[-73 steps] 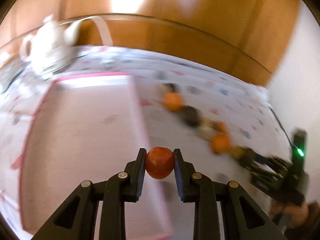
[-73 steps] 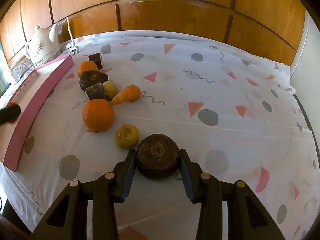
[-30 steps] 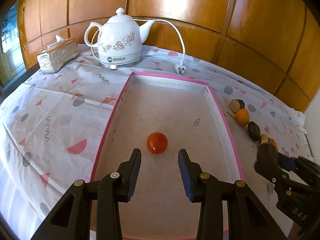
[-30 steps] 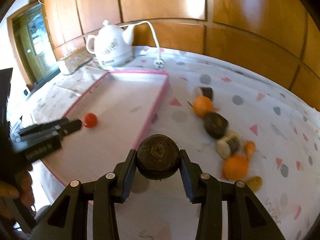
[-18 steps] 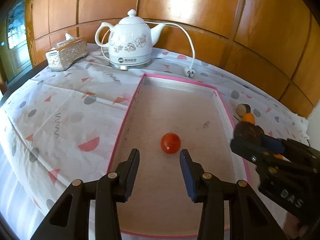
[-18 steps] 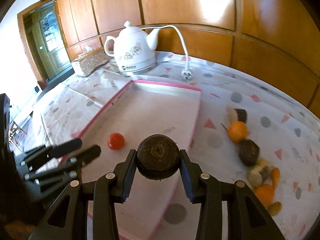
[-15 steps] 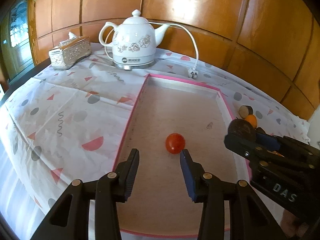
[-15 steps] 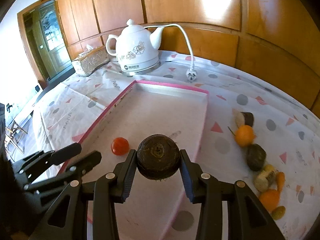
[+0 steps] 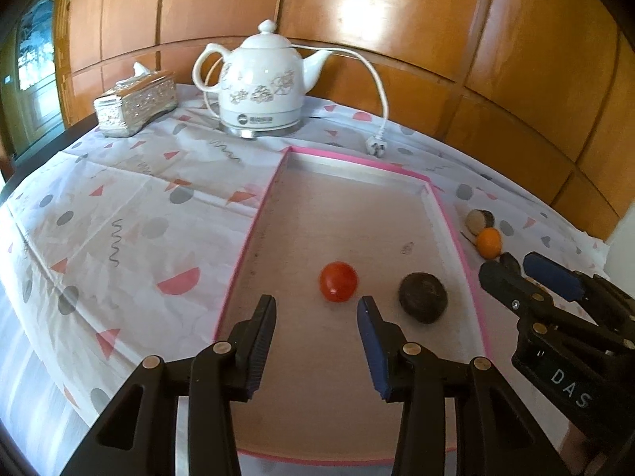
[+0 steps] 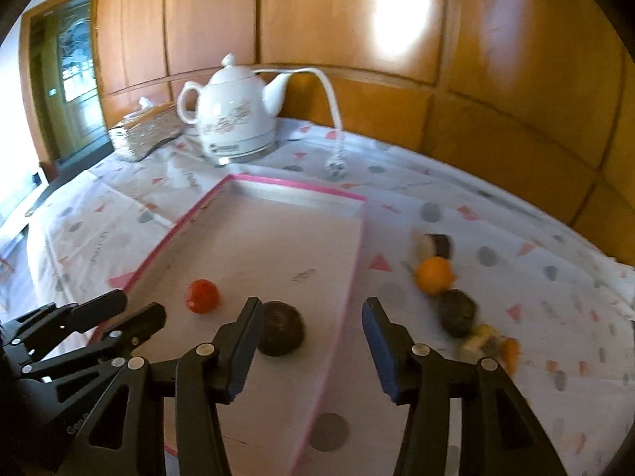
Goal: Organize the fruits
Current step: 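Lower the dark round fruit into the tray and open the right gripper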
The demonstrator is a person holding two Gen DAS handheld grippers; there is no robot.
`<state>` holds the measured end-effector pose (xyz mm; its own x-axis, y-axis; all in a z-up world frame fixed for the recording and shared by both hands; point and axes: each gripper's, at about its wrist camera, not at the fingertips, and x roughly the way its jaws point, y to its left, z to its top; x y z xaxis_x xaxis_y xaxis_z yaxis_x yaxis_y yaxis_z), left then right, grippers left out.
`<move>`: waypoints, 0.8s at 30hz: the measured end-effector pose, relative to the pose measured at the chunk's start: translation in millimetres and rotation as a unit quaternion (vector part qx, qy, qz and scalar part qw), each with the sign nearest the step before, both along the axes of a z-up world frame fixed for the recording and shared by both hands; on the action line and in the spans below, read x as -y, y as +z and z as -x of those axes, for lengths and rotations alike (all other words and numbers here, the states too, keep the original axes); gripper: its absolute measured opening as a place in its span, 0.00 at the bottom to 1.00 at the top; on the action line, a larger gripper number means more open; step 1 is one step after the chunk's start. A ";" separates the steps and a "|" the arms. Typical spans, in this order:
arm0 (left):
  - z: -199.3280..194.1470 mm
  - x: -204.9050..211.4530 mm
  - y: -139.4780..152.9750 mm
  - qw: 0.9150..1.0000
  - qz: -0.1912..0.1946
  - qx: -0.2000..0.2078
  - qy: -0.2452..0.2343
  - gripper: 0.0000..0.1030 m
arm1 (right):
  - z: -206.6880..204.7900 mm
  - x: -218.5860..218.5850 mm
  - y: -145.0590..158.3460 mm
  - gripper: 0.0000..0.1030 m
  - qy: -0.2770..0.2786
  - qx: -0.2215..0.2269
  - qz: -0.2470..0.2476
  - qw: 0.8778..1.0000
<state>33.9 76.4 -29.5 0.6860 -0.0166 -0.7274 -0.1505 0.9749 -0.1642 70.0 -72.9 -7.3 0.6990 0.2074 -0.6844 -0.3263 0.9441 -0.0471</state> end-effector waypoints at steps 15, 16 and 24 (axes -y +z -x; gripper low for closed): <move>2.1 28.4 7.8 0.999 -0.006 0.008 -0.039 0.42 | 18.7 30.7 7.2 0.51 -0.041 0.030 0.019 0.999; 2.4 29.7 8.2 0.999 -0.007 0.008 -0.041 0.42 | 19.6 31.3 7.7 0.51 -0.042 0.032 0.019 0.998; 2.5 39.0 9.7 0.998 -0.012 0.009 -0.053 0.42 | 22.4 41.0 8.2 0.51 -0.050 0.036 0.018 0.998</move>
<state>31.3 37.4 -19.8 0.6940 -0.0735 -0.7162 -0.0430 0.9888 -0.1432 47.6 -113.9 1.0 0.7633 0.1105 -0.6365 -0.2244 0.9693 -0.1008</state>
